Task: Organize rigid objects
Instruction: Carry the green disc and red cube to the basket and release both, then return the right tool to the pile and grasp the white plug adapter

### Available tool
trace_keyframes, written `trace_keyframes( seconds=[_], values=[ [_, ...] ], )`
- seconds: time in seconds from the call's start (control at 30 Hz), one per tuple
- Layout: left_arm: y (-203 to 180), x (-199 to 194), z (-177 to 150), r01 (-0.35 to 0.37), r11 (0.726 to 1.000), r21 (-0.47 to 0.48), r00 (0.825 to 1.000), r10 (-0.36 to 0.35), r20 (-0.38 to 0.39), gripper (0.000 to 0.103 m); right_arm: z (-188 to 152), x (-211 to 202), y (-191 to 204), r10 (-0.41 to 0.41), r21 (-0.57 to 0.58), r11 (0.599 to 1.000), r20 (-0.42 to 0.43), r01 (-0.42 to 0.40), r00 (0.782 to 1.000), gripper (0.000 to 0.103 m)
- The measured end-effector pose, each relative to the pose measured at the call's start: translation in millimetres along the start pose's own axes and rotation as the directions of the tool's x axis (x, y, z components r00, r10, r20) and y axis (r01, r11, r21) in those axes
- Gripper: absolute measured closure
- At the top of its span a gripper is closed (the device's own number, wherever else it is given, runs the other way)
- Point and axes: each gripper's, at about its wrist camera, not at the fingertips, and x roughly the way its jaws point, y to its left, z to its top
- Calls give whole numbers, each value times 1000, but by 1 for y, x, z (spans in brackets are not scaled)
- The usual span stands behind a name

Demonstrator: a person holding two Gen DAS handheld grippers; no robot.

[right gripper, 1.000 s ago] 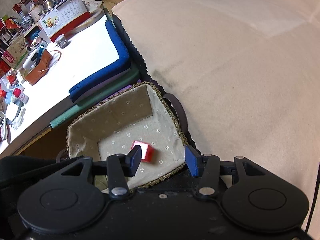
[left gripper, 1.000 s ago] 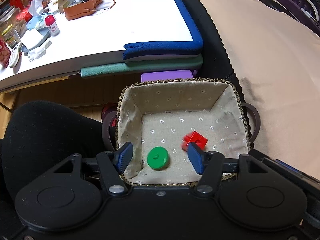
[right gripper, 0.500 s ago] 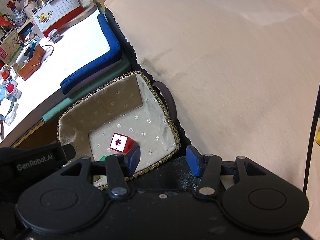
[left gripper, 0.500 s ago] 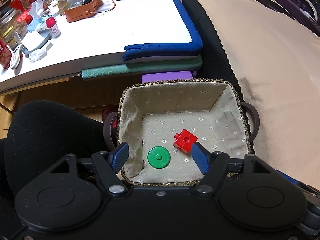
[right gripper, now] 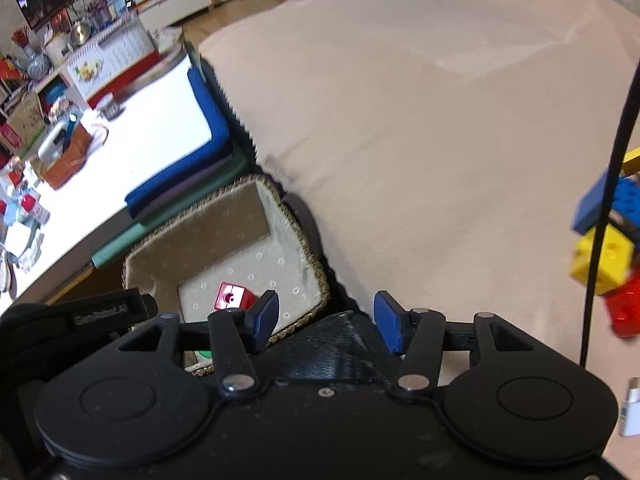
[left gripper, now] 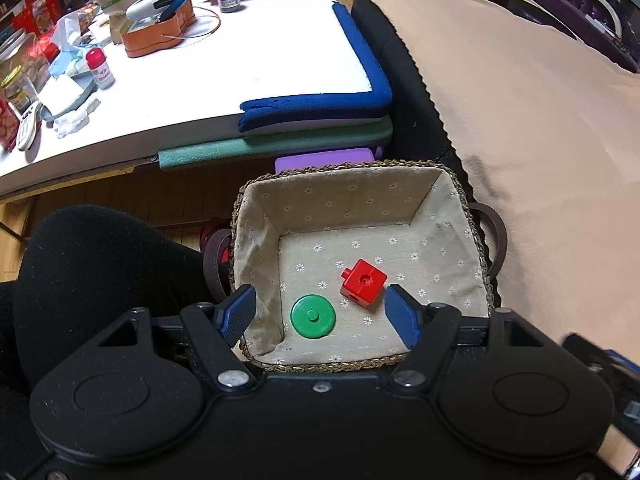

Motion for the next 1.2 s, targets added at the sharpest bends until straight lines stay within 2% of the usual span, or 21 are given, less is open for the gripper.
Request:
trace_keyframes(
  seconds=[0.17, 0.33, 0.5, 0.67, 0.77, 0.87, 1.1, 1.2],
  values=[
    [-12, -3, -6, 46, 996, 81, 999, -46, -1, 36, -8, -40, -22, -6, 11, 1000, 60, 5, 998, 47],
    [-31, -7, -17, 85, 981, 175, 996, -86, -2, 36, -23, -81, -61, -48, 54, 998, 107, 42, 993, 46],
    [-45, -8, -27, 143, 961, 237, 990, -140, -32, 36, -38, -116, -115, -162, 116, 982, 136, 146, 977, 42],
    [-66, -11, -46, 179, 934, 310, 984, -175, -42, 36, -56, -135, -176, -272, 217, 946, 121, 242, 955, 41],
    [-78, -10, -57, 214, 913, 346, 977, -204, -67, 36, -70, -135, -204, -308, 266, 924, 94, 274, 947, 39],
    [-88, -10, -66, 230, 897, 377, 973, -216, -79, 36, -78, -125, -219, -292, 282, 922, 56, 265, 955, 39],
    [-93, -11, -70, 239, 887, 395, 971, -226, -81, 36, -90, -84, -213, -237, 201, 950, -27, 238, 971, 38],
    [-95, -10, -70, 239, 887, 396, 971, -224, -85, 36, -94, -68, -206, -245, 169, 953, -49, 250, 968, 38]
  ],
)
